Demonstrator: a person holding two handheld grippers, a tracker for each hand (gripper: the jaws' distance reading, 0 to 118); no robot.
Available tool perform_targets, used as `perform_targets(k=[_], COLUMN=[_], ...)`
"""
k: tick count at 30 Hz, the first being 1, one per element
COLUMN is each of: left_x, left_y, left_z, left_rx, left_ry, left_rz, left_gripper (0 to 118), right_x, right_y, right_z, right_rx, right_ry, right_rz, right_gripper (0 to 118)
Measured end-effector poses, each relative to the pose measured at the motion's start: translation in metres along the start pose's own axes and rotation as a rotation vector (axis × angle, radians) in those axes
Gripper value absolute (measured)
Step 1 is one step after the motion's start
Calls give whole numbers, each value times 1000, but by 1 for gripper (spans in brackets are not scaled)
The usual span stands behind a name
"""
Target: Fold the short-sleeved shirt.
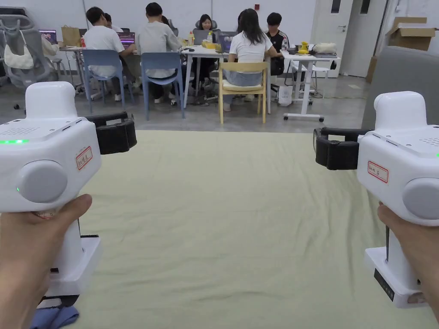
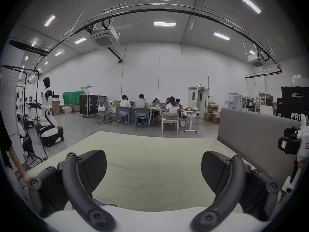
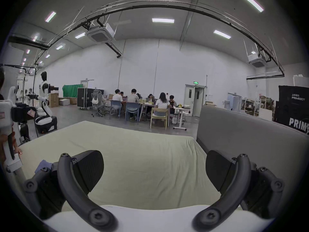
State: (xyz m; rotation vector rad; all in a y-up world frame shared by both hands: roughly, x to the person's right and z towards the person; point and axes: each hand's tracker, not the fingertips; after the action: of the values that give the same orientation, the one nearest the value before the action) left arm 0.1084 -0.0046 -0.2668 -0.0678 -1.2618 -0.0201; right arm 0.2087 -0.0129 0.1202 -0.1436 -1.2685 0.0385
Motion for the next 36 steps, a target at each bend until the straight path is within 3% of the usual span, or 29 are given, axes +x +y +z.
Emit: perform_targets(k=[9, 14, 17, 19, 25, 28, 36], left_x=[3, 10, 9, 6, 5, 5, -3], left_y=[0, 0, 0, 0, 4, 3, 3], left_z=[-2, -8, -7, -4, -7, -6, -6], left_rx=[-13, -10, -6, 5, 7, 5, 34], left_ry=[-59, 53, 13, -43, -37, -54, -127], left_rz=[-21, -58, -46, -7, 4, 0, 66], left_gripper=[117, 117, 117, 117, 117, 117, 117], right_x=[-3, -5, -6, -8, -8, -16, -13], right_y=[-1, -2, -2, -4, -6, -8, -10], right_z=[-4, -2, -3, -6, -7, -5, -9], right_rx=[-5, 0, -14, -22, -33, -6, 5], right_ry=[32, 5, 8, -8, 15, -109, -70], right_rz=[-17, -19, -38, -9, -21, 35, 8], right_gripper=[118, 118, 118, 118, 118, 118, 118])
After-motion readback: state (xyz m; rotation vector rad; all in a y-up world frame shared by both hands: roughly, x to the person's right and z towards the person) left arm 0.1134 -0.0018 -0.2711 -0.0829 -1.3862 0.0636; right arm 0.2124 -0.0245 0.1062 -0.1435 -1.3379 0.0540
